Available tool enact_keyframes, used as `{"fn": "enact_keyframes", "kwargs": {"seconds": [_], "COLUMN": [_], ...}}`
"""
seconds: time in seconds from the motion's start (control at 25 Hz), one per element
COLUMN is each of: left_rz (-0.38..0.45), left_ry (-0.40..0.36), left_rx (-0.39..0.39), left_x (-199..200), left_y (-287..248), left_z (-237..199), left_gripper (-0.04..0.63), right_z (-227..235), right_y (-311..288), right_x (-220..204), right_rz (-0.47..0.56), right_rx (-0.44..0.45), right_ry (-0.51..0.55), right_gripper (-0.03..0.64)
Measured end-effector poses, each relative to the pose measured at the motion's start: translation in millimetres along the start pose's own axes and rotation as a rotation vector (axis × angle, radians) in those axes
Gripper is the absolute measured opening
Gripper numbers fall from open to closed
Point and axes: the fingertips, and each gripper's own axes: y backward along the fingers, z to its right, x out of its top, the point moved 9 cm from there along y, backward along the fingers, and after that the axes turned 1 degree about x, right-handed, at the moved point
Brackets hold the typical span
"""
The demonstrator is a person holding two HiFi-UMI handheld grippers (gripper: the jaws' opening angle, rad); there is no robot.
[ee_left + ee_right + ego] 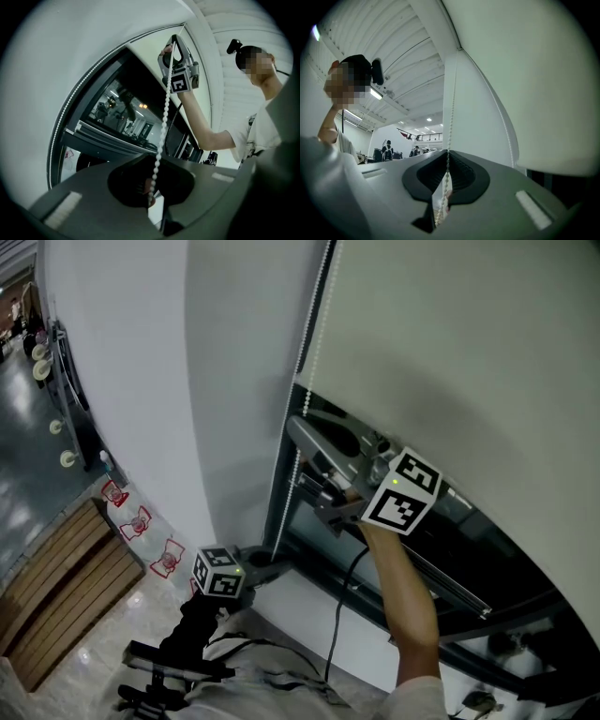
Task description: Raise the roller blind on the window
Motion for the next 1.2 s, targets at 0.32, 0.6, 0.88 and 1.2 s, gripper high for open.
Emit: {"fn": "enact_keyframes", "kwargs": {"seconds": [0.32,0.6,0.88,1.2], "left_rz": [0.010,0.014,0.008,0.013], "left_ry": [-0.010,-0.016,0.004,0.004], "left_rx": [0.001,0.003,0.012,-0.003], "left_x": [6,7,1,4], "left_y": [2,3,6,3], "left_z": [1,1,-3,0], "left_gripper": [-0.002,-0.002,-0.002,-0.002], "right_z": [-2,-6,-6,-10], "right_y": [15,28,49,46], "right_x": [-57,-128,-182,-180], "right_rz": [-0.045,-0.142,-0.172,-0.164], "right_rx": [-0.025,-0.052,-0.081,-0.068], "right_ry": [-0.066,-0.151,-0.264,-0.265], "right_gripper": [0.011,0.011,0.011,0.012]}}
